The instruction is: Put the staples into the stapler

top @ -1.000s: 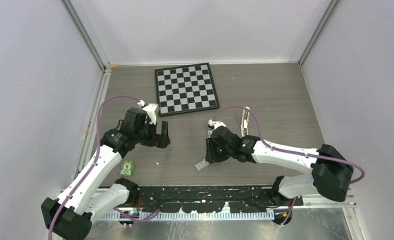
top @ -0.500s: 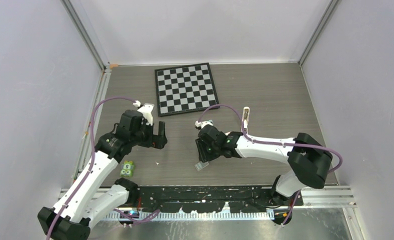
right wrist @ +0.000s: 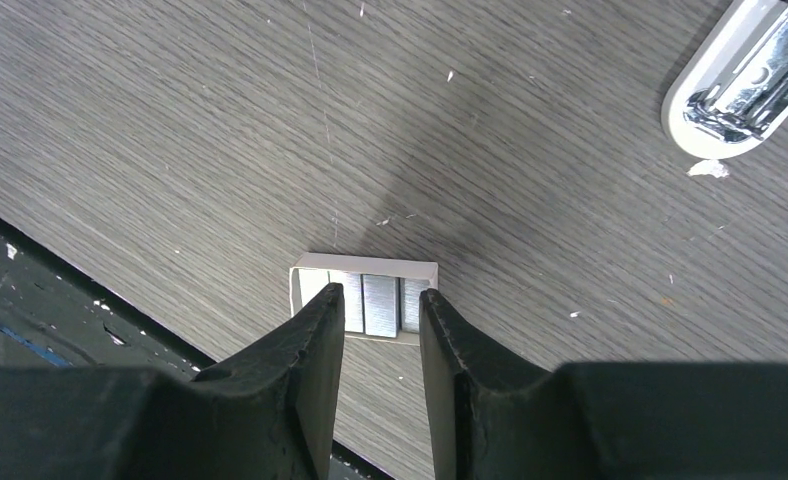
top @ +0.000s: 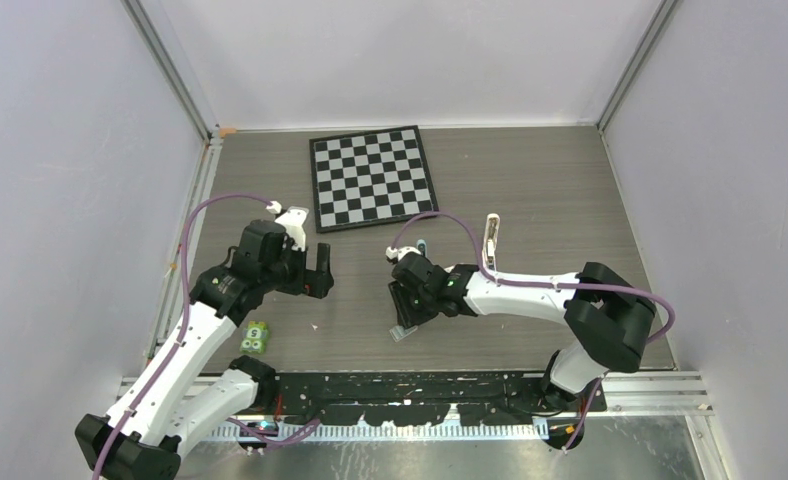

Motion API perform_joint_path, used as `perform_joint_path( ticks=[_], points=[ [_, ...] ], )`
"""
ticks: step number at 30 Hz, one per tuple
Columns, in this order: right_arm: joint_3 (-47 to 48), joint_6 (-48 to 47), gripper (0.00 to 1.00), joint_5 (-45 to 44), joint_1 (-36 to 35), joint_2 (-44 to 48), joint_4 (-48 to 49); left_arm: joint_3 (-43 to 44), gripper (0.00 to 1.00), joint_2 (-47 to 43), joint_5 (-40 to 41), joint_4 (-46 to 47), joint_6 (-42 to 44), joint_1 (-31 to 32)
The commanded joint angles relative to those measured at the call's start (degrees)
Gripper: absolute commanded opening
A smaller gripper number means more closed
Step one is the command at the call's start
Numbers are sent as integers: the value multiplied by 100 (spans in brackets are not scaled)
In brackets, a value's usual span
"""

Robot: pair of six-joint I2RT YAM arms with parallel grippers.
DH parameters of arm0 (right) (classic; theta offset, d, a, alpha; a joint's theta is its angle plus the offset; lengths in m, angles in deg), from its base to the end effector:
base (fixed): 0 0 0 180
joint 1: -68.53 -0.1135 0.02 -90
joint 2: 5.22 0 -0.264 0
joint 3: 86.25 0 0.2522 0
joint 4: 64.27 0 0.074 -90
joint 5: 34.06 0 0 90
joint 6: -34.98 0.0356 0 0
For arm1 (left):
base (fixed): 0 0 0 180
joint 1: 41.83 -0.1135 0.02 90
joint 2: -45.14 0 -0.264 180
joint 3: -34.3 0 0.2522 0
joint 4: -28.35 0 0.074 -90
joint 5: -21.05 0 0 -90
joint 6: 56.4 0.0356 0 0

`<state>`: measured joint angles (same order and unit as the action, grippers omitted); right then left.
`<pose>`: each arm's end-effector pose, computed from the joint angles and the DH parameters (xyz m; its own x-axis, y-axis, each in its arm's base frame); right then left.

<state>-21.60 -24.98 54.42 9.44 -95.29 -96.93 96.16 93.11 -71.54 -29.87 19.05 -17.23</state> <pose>0.1580 0.2621 0.1762 -0.8032 -0.3673 -0.4690 -0.5180 0.8195 0.2452 0.1507 -0.0708 0.2936 -0.7268 0.0568 -0.6845 0.2713 0.9392 -0.2103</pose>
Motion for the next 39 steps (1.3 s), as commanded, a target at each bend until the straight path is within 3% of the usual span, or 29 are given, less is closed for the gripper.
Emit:
perform_joint_path(
  ticks=[1, 9, 15, 31, 39],
  points=[
    [166, -71, 38, -67, -71, -62, 72, 68, 100, -100, 61, 46, 48, -17],
    [115, -34, 38, -93, -141, -153, 34, 73, 100, -101, 109, 35, 57, -17],
    [107, -7, 30, -406, -183, -140, -91, 77, 100, -100, 118, 35, 62, -14],
    [148, 87, 29, -521, -263, -336, -190, 53, 100, -258, 149, 51, 57, -17],
    [20, 132, 18, -574, -273, -218, -61, 59, 100, -252, 205, 29, 57, -17]
  ],
)
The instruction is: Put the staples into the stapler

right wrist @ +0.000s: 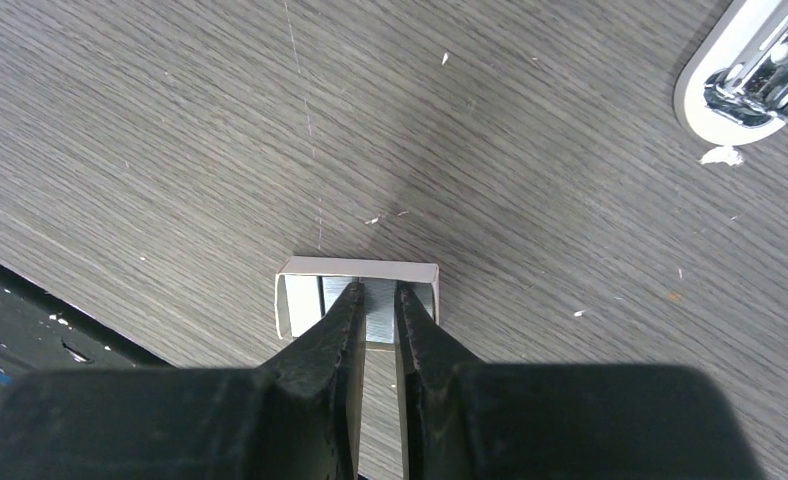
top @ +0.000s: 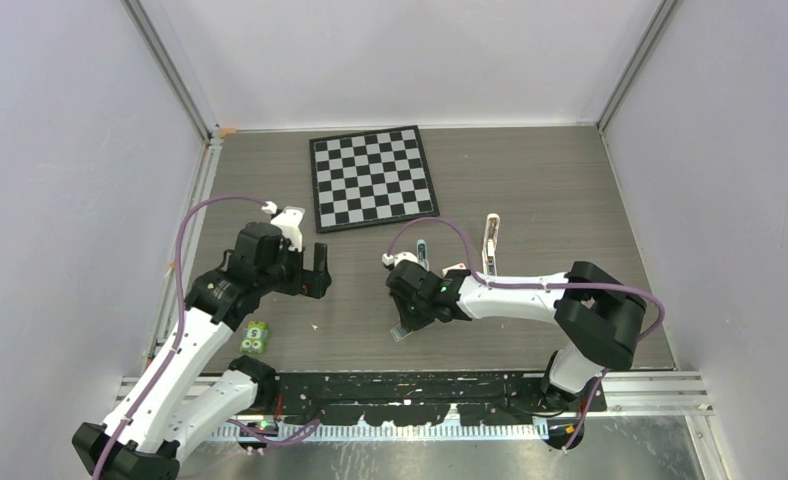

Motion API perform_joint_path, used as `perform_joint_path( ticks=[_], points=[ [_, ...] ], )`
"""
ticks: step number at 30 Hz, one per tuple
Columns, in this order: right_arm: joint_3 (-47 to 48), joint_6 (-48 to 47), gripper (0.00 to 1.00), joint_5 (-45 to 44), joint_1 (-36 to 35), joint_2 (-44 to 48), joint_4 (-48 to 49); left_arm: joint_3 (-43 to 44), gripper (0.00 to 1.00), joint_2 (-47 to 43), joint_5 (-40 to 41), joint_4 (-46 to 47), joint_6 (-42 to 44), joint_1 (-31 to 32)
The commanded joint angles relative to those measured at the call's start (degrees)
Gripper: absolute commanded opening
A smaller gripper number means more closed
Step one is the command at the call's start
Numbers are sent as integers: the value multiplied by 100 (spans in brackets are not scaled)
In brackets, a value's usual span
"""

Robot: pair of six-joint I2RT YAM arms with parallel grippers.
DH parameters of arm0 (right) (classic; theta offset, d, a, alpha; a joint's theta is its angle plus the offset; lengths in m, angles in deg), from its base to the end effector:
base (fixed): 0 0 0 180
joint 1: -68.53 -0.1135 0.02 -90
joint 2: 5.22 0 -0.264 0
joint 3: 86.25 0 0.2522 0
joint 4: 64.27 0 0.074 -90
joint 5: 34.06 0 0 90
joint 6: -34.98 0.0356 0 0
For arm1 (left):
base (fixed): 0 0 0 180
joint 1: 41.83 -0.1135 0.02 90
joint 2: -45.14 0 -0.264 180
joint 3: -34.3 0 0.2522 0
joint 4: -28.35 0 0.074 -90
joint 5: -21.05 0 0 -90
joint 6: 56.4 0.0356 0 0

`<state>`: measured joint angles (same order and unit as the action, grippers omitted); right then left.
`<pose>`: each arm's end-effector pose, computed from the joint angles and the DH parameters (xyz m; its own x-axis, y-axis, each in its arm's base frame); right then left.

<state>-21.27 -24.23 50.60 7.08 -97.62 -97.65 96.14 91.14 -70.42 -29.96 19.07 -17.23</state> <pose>0.1503 0.2692 0.1656 -0.7950 -0.3947 -0.4607 -0.5191 0.8355 0.1799 0.1452 -0.0675 0.2982 -0.7030 0.0460 -0.7097 0.2655 0.9428 -0.2018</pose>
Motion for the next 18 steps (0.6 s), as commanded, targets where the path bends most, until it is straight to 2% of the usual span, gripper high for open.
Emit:
perform_joint_path(
  ticks=[1, 6, 18],
  points=[
    [-1, 51, 18, -230, -41, 37, -62, 62, 100, -59, 103, 35, 51, -17],
    [-127, 94, 17, -575, -42, 279, -106, 44, 100, -91, 106, 46, 38, -17],
    [-173, 155, 16, -644, -31, 530, 36, 45, 100, -98, 104, 66, 55, -17]
  ],
)
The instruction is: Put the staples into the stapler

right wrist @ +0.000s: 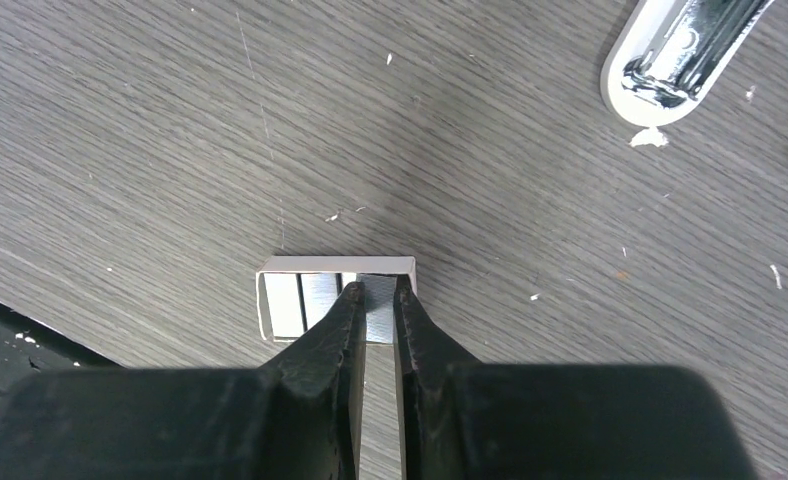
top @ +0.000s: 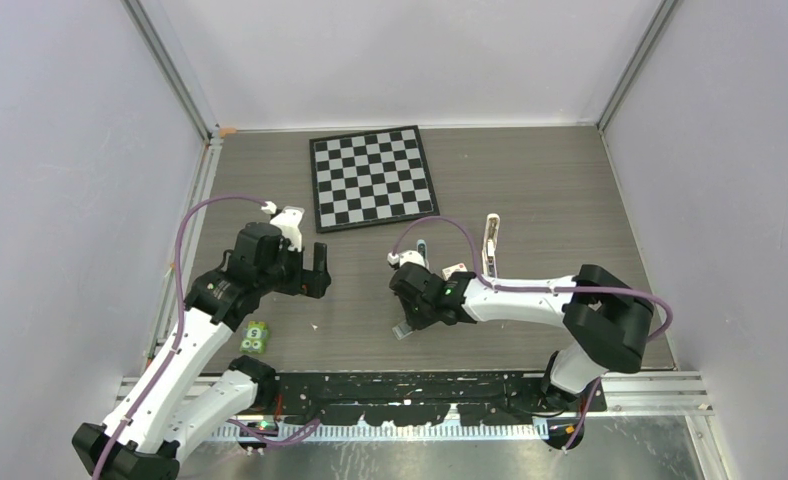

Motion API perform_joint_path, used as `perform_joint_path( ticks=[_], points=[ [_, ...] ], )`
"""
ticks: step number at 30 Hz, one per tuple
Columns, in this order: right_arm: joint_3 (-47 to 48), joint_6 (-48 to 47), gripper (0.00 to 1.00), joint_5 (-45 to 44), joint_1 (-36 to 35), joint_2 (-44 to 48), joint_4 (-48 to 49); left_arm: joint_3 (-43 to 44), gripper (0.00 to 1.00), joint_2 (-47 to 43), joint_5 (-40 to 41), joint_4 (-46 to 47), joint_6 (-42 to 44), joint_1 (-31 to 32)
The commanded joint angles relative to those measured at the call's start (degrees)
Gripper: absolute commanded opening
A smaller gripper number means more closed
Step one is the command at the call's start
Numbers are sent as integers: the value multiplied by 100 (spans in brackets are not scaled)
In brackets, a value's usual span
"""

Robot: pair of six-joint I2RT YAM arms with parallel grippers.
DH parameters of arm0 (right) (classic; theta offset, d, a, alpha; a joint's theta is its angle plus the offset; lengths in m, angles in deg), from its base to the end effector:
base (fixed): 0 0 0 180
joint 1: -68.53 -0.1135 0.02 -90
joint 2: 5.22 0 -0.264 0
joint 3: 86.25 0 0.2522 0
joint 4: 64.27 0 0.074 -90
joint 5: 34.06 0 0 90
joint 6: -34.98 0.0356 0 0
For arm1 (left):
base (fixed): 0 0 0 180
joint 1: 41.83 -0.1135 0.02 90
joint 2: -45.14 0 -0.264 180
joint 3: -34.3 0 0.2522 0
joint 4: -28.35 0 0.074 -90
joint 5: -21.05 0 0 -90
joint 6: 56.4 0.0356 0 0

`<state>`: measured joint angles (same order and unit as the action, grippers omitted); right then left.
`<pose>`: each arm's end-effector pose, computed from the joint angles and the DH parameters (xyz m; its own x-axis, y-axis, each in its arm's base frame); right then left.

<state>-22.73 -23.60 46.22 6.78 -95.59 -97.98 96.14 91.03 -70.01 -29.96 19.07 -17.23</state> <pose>0.1474 0.2617 0.1686 -0.7839 -0.3733 -0.4961 -0.4925 0.8604 0.1308 0.1449 -0.0671 0.2985 -0.7006 0.0449 -0.7122 0.2612 0.9449 -0.1975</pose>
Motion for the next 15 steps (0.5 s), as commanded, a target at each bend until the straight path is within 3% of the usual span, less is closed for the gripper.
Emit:
perform_joint_path(
  ticks=[1, 15],
  points=[
    [-27, 92, 16, -211, -7, 347, 65, 38, 100, -95, 62, 74, 55, -17],
    [29, 171, 17, -96, -1, 601, 122, 27, 100, -116, 62, 72, 46, -17]
  ],
)
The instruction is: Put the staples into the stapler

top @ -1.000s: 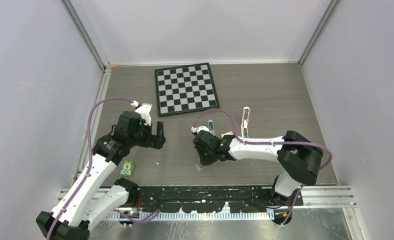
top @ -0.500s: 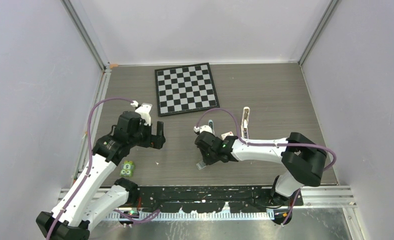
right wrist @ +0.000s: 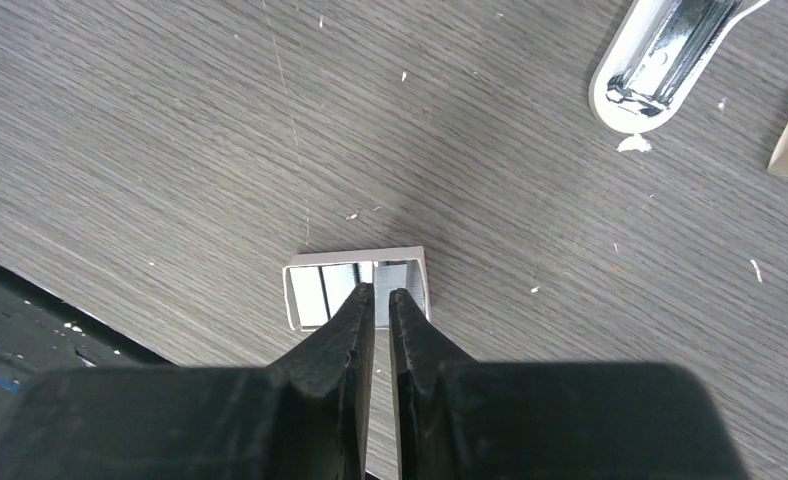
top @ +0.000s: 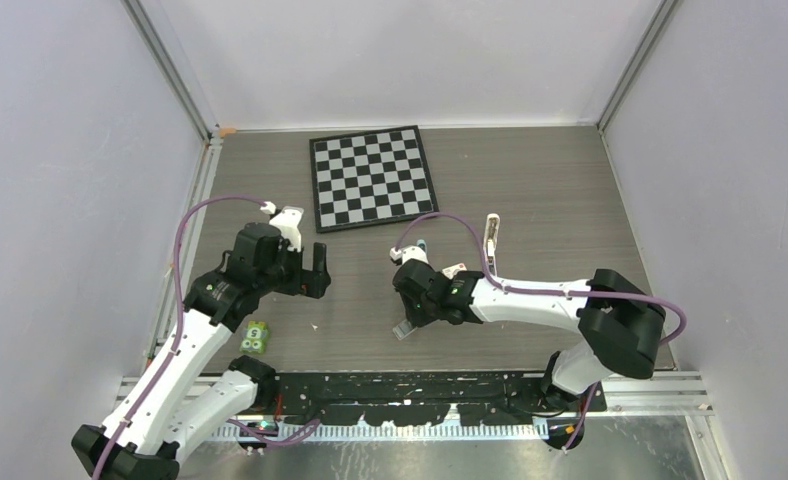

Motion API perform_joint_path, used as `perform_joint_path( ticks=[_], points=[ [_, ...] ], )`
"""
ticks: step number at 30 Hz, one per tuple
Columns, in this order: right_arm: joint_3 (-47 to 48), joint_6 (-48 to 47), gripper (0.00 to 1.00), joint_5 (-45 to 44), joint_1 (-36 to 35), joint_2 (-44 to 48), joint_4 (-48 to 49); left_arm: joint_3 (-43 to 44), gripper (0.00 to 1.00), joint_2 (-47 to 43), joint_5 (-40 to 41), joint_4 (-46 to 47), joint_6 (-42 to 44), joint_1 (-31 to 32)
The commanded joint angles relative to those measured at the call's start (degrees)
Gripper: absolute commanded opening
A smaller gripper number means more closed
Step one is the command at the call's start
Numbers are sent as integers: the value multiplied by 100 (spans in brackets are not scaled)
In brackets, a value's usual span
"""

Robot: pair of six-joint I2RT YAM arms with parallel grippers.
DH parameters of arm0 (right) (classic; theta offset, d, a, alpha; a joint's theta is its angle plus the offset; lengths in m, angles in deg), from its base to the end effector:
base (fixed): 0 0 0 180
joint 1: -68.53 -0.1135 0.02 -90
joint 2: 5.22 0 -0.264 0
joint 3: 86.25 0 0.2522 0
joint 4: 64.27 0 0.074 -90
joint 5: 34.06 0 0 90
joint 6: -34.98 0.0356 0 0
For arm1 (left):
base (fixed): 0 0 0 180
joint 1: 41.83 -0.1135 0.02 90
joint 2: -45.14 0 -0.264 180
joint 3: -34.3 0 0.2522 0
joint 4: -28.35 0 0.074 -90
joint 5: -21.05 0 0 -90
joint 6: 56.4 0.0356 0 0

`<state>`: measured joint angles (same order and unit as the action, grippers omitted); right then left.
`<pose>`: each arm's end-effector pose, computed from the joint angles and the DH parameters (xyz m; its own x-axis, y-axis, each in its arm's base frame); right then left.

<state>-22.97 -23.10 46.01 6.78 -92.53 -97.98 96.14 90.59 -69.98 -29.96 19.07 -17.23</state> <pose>0.1456 0.2580 0.1823 -0.7755 -0.3429 -0.5302 -0.4879 0.8584 0.1584 0.1437 -0.0665 0.2996 -0.6955 0.0425 -0.7173 0.2623 0.9444 -0.1983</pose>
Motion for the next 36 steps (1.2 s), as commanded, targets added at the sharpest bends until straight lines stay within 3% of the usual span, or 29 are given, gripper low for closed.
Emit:
perform_joint_path(
  ticks=[1, 9, 36],
  points=[
    [64, 121, 17, -52, -1, 301, 115, 27, 100, -73, 60, 70, 48, -17],
    [101, 86, 28, 13, 5, 81, 111, 28, 100, -72, 60, 76, 40, -17],
    [-12, 64, 31, 62, 15, -133, 175, 35, 100, -56, 62, 80, 54, -17]
  ],
)
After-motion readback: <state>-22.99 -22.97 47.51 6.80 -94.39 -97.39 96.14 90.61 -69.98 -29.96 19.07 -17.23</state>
